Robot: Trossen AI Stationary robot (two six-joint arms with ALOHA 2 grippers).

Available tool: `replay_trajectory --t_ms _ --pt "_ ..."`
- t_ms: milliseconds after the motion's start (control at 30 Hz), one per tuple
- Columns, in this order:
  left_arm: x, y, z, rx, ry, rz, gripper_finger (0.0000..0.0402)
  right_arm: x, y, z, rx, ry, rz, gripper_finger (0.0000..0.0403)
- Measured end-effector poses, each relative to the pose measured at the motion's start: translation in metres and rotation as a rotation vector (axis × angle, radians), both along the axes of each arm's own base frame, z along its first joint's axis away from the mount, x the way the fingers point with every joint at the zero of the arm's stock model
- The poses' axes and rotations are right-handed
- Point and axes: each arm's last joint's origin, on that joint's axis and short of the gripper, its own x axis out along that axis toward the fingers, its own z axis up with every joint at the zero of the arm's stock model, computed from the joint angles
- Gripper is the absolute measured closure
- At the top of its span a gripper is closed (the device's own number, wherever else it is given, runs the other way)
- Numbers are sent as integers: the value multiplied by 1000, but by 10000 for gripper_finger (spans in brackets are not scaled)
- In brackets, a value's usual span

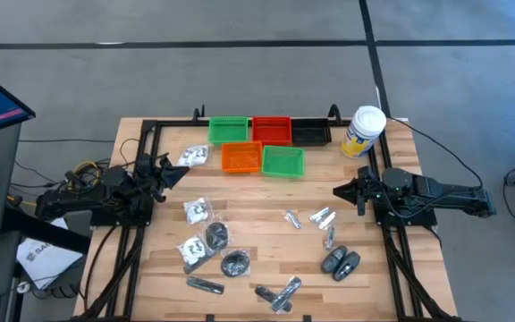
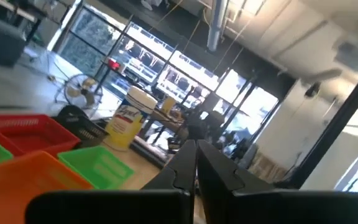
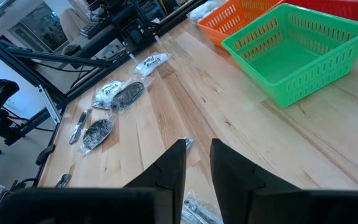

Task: Pick & Place Travel size toiletries
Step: Put the nail cutter into the black bin

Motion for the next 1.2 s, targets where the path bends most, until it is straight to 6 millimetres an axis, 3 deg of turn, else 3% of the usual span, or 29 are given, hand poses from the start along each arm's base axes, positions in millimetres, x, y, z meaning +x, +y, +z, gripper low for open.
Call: replay_trajectory --t_ms 167,333,433,600,800,1000,1200 --pt "-2 1 5 -85 -81 9 395 0 0 0 -1 -3 -2 336" --pt "-7 5 14 -130 -202 159 395 2 -2 5 -4 -63 -22 336" --pt "-13 7 22 -168 -315 257 395 3 -2 12 -1 -134 -27 336" --pt "-22 9 32 -223 -469 354 395 5 -2 31 148 -356 -65 336" --pt "-21 10 31 -277 -487 353 395 3 -7 45 140 -502 -176 336" --pt "-12 11 28 -270 -417 373 395 1 -9 54 131 -600 -195 336" --pt "-6 12 33 -279 -469 358 395 -3 -11 66 121 -737 -208 336"
